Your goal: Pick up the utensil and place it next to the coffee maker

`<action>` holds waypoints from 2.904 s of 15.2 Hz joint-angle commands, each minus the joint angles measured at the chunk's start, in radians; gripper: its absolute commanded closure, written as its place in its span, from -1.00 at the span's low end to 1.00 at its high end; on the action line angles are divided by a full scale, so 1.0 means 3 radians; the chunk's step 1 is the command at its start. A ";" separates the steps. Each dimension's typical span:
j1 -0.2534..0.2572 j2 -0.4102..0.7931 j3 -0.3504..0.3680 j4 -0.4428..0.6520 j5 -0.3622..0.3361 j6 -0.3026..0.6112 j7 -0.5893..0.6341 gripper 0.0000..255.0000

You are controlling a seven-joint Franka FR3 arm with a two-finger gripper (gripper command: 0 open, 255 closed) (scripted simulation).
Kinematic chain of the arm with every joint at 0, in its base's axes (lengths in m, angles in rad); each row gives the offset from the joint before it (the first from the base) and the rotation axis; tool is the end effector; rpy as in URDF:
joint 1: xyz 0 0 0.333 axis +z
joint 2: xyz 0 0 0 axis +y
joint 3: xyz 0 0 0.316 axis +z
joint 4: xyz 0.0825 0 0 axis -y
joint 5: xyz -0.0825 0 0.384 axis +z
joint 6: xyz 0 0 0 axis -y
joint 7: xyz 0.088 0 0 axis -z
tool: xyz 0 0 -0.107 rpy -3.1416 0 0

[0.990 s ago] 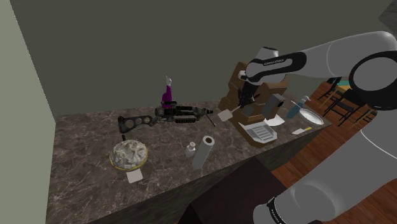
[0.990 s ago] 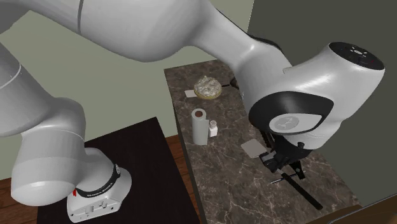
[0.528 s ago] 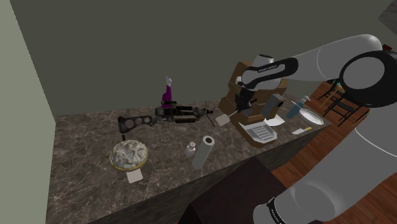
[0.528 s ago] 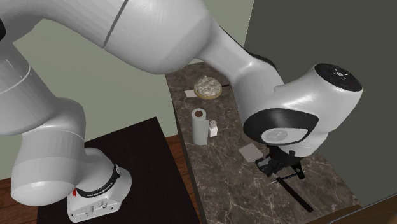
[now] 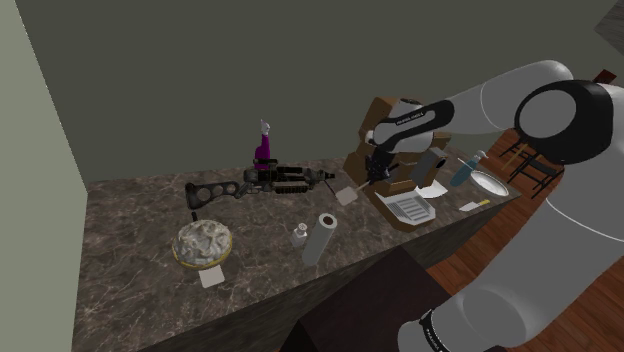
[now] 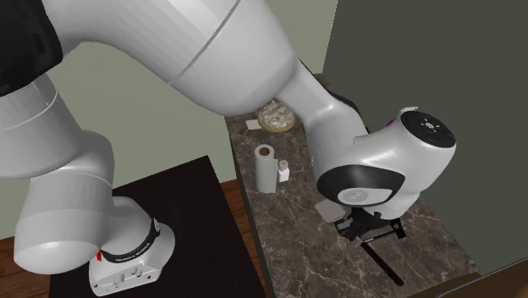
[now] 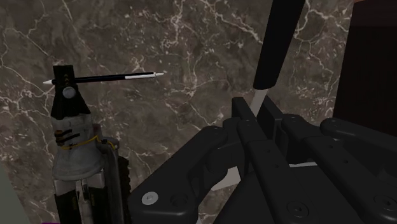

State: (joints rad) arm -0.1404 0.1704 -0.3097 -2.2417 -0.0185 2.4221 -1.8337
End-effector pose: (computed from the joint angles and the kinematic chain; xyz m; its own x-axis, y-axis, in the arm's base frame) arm 0.4879 -0.2353 0.2974 0.1675 0.9836 -0.0663 0.9858 -0.1679 -0.0001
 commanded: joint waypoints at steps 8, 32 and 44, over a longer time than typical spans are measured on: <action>-0.0039 0.0322 0.0050 -0.0054 0.0135 0.0365 -0.0075 1.00; -0.0270 0.1332 0.0348 0.0089 0.0502 0.1220 -0.0288 1.00; -0.0284 0.1385 0.0365 0.0106 0.0514 0.1255 -0.0294 -1.00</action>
State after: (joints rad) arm -0.2257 0.5859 -0.2003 -2.2098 0.1358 2.7987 -1.9220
